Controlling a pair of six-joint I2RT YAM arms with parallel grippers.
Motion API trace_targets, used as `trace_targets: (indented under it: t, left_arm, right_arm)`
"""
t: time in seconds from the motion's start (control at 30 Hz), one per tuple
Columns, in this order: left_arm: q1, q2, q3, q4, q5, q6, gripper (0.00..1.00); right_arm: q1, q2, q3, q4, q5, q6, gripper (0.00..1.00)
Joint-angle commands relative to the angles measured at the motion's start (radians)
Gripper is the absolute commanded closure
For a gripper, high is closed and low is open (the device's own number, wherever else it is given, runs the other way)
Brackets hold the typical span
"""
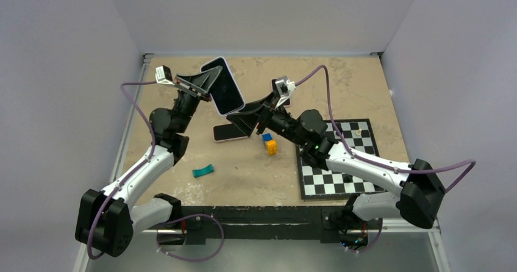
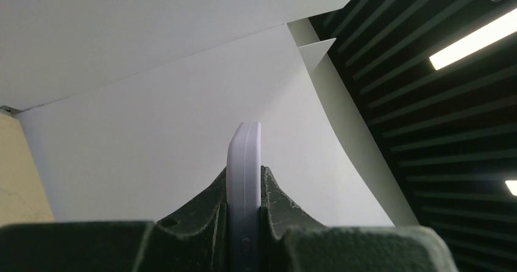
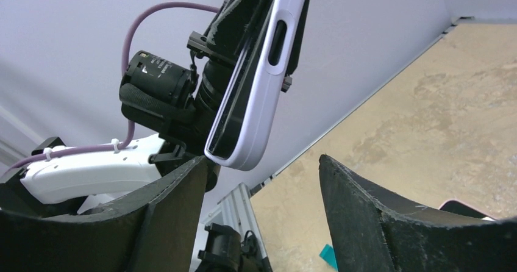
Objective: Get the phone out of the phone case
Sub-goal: Remove the phone case from the phone.
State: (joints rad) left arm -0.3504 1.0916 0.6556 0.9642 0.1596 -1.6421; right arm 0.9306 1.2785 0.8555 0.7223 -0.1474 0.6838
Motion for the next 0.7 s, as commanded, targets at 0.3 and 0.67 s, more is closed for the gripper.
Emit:
trace_targets:
  t: [0.3,0.67]
  left_arm:
    - [-0.033,-0.018,0.029,0.162,-0.061,-0.047,1.00]
    - [-0.033,-0.060,0.049,0.091,-0.077,0.042,1.00]
  right_arm:
    - [0.031,0.073,0.179,-0.041,-0.013,-0.178,0.39]
    - [0.070,0.108,0.173,-0.040,0.079,-0.178,0.48]
